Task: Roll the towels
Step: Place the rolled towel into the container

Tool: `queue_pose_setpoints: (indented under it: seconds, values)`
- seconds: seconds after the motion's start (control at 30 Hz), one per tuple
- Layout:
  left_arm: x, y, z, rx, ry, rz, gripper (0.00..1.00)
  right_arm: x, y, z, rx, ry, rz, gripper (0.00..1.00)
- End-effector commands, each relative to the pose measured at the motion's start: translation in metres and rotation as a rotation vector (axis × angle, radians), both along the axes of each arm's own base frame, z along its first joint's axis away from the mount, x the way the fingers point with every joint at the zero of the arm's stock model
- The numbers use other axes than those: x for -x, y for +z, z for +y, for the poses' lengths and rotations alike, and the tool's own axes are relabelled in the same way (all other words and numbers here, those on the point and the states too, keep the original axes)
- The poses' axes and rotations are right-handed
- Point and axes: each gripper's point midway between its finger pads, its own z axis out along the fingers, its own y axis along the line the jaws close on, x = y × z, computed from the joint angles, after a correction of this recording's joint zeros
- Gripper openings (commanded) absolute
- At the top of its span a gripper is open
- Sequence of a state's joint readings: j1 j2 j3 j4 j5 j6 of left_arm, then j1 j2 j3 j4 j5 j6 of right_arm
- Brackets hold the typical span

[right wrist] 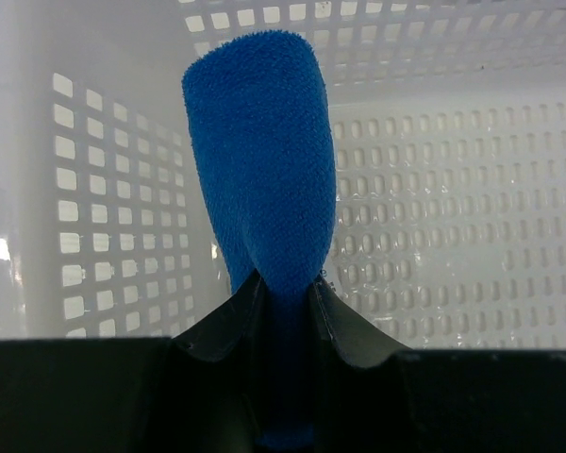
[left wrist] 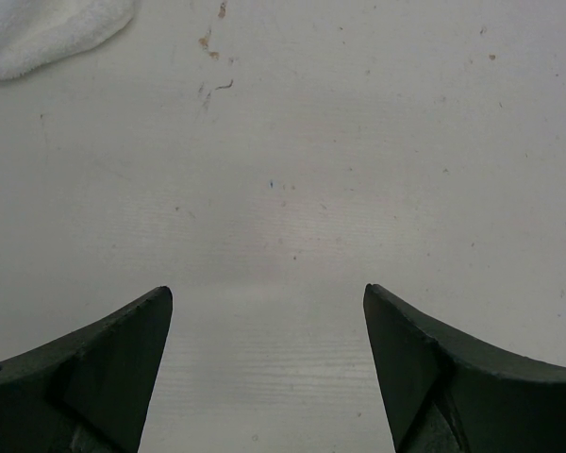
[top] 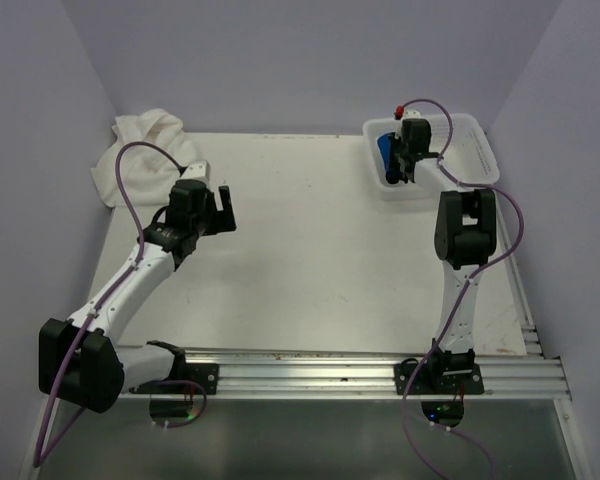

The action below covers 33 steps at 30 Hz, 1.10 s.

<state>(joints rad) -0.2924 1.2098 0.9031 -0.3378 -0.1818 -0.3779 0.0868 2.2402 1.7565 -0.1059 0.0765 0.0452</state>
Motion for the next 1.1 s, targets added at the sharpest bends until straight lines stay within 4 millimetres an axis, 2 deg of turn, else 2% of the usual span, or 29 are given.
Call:
queue_pose_setpoints:
  seconds: [0.0, 0.33, 0.43, 0.63, 0.93, 1.07]
  values:
    - [-0.007, 0.013, -0.001, 0.010, -0.016, -0.044, 0.87, -0.004, 0.003, 0.008, -0.033, 0.015, -0.008, 0.00]
    - [-0.006, 0.013, -0.002, 0.017, -0.028, -0.044, 0.87, 0.011, -0.020, 0.007, -0.044, -0.006, 0.085, 0.03]
    - [-0.005, 0.014, -0.001, 0.013, -0.028, -0.046, 0.87, 0.012, -0.026, 0.006, -0.045, -0.010, 0.099, 0.08]
    - [-0.005, 0.014, -0.003, 0.016, -0.036, -0.048, 0.88, 0.011, -0.028, 0.007, -0.040, -0.008, 0.114, 0.27]
    - [-0.006, 0.014, -0.004, 0.021, -0.044, -0.050, 0.89, 0.010, -0.031, 0.006, -0.029, -0.012, 0.138, 0.38]
    - [-0.005, 0.015, -0.005, 0.022, -0.049, -0.053, 0.89, 0.009, -0.027, 0.004, -0.027, -0.015, 0.133, 0.49]
